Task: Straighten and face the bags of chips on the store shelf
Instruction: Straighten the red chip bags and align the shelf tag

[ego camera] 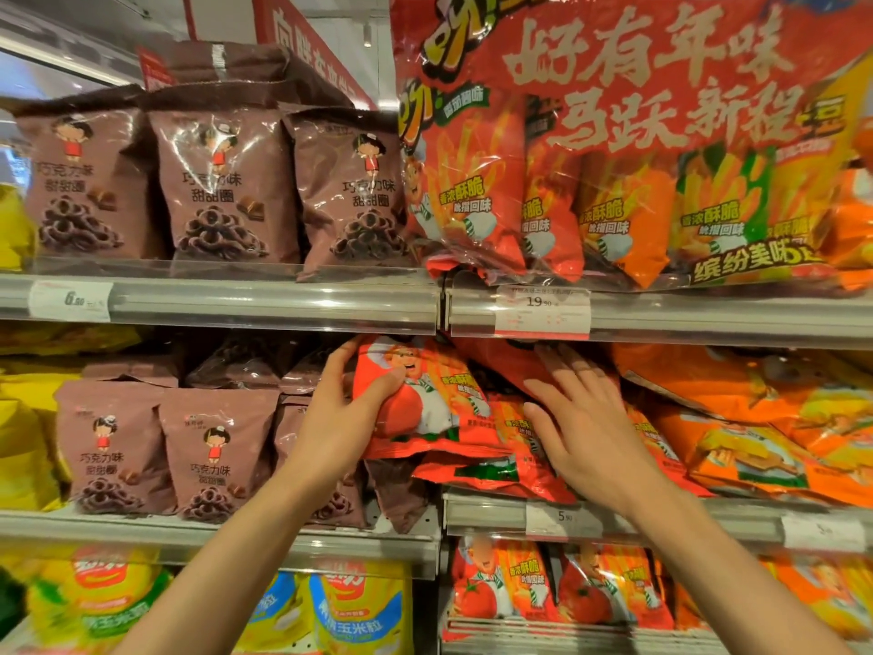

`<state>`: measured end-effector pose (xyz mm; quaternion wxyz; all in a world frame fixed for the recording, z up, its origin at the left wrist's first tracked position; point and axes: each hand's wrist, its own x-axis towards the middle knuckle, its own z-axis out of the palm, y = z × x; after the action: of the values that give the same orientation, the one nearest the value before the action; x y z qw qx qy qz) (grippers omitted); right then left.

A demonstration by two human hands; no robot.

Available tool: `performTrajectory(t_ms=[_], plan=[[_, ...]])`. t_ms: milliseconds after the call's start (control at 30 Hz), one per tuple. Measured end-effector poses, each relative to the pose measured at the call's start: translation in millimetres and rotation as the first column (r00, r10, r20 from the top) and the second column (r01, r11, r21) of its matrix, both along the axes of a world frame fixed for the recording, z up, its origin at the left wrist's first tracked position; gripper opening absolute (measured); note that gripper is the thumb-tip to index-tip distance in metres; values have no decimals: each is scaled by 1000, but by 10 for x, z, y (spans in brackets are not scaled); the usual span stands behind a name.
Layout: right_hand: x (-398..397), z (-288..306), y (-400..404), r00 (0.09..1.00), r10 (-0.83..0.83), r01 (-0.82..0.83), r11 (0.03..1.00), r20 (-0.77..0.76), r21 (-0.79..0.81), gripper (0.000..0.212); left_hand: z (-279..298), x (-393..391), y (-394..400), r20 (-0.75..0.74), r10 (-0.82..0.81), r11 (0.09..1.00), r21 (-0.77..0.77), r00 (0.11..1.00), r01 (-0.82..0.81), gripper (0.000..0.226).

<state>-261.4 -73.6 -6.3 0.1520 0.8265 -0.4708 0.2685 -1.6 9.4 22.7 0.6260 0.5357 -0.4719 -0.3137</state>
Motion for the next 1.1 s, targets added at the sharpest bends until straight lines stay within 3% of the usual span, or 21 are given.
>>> performTrajectory(t_ms=[167, 300, 400, 567, 700, 867, 967, 1100], plan=[[-33, 41, -97, 982, -170, 173, 985, -86, 23, 58, -37, 121, 74, 16, -27, 1000, -2, 1000, 27, 64], [-82, 108, -135, 969, -225, 234, 968, -98, 90, 54, -53, 201, 124, 42, -28, 999, -22, 999, 29, 64], [-65, 126, -96, 970, -220, 228, 972, -102, 65, 51, -51, 232, 169, 43, -42, 998, -45, 998, 44, 63], [175, 92, 66, 992, -77, 84, 994, 95, -63, 35, -72, 324, 253, 44, -66, 995, -66, 997, 69, 60], [479, 113, 46, 993, -120, 115, 952, -2, 283, 57, -111, 403, 325, 49, -83, 993, -84, 995, 87, 56], [733, 162, -112, 965, -261, 185, 732, 19, 656, 104, -149, 470, 372, 45, -101, 989, -102, 994, 105, 58], [854, 176, -187, 956, -281, 134, 668, 81, 732, 112, -157, 501, 394, 34, -100, 990, -102, 994, 103, 56], [839, 52, -190, 917, -270, 8, 750, 294, 662, 104, -166, 531, 431, 23, -110, 989, -100, 994, 111, 55]])
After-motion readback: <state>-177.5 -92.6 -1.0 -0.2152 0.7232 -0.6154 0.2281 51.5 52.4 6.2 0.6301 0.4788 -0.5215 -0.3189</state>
